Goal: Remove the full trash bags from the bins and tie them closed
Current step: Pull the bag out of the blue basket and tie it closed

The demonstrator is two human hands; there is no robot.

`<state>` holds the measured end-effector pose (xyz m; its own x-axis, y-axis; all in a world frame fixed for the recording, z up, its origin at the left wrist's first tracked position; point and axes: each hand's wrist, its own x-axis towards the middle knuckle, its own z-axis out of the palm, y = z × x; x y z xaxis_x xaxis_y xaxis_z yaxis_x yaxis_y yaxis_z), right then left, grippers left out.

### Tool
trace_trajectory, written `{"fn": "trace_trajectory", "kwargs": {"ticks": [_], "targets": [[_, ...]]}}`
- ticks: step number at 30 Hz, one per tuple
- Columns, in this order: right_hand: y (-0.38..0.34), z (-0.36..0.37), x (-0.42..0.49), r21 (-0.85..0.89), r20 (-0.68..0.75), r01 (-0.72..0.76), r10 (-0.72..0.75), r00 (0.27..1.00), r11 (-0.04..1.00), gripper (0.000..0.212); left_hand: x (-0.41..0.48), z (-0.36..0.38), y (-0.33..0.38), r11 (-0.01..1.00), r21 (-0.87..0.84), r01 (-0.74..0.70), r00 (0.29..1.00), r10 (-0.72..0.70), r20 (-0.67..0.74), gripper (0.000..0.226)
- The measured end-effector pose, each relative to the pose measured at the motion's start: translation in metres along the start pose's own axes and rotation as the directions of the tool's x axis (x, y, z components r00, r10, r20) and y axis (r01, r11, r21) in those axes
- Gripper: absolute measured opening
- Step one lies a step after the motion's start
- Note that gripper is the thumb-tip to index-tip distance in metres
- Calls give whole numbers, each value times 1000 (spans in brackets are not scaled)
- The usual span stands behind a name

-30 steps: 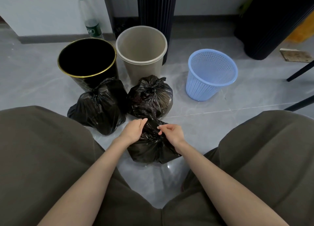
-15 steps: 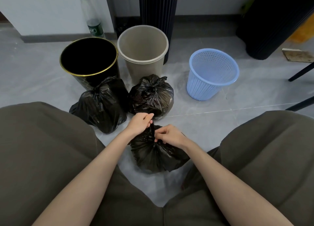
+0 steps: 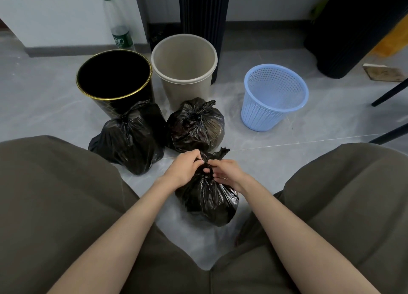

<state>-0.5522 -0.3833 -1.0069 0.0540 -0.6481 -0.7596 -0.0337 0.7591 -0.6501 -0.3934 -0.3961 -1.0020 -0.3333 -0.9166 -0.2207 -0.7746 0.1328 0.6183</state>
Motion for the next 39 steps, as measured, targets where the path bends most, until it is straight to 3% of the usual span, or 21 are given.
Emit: {"fn": "trace_trajectory", "kwargs": {"ticks": [3, 5, 8, 10, 13, 17, 21, 25, 28, 32, 35, 39], "targets": [[-2, -10, 4, 182, 66, -181, 171, 983, 967, 7, -1, -2, 2, 1000, -24, -3, 997, 5, 76, 14], [0, -14, 6, 212, 97, -214, 198, 976, 953, 12, -2, -2, -1, 999, -34, 32, 986, -26, 166, 18], [0, -12, 4, 65, 39, -119, 117, 992, 991, 16, -3, -1, -10, 995, -38, 89, 965, -77, 253, 27], [-1, -12, 6, -185, -50, 67, -78, 996, 980, 25, -4, 2, -16, 994, -25, 103, 952, -91, 291, 25], [-4, -17, 8, -447, -28, 302, -351, 936, 842, 22, -1, -1, -18, 997, 17, 77, 956, -79, 282, 21], [-5, -19, 10, -663, 82, 418, -495, 865, 622, 19, 11, -17, -17, 999, -32, 36, 997, -34, 62, 29], [-9, -15, 1, -746, 251, 493, -497, 831, 448, 22, 16, -26, -16, 996, -67, -54, 996, 59, 70, 44], [-15, -10, -14, -766, 392, 570, -485, 781, 298, 20, 20, -25, -12, 983, 69, -171, 979, 162, 122, 62], [-21, -7, -22, -791, 435, 578, -480, 762, 202, 33, 22, -24, -11, 971, 146, -189, 973, 165, 165, 76], [-27, -3, -32, -811, 462, 580, -523, 716, 77, 34, 21, -26, -4, 928, 294, -229, 946, 142, 290, 85], [-18, -5, -33, -807, 432, 588, -619, 656, 59, 38, 15, -28, 3, 921, 326, -214, 927, 87, 364, 76], [-2, -8, -28, -810, 299, 581, -797, 524, 78, 39, 11, -27, 2, 970, 234, -66, 940, -18, 340, 32]]}}
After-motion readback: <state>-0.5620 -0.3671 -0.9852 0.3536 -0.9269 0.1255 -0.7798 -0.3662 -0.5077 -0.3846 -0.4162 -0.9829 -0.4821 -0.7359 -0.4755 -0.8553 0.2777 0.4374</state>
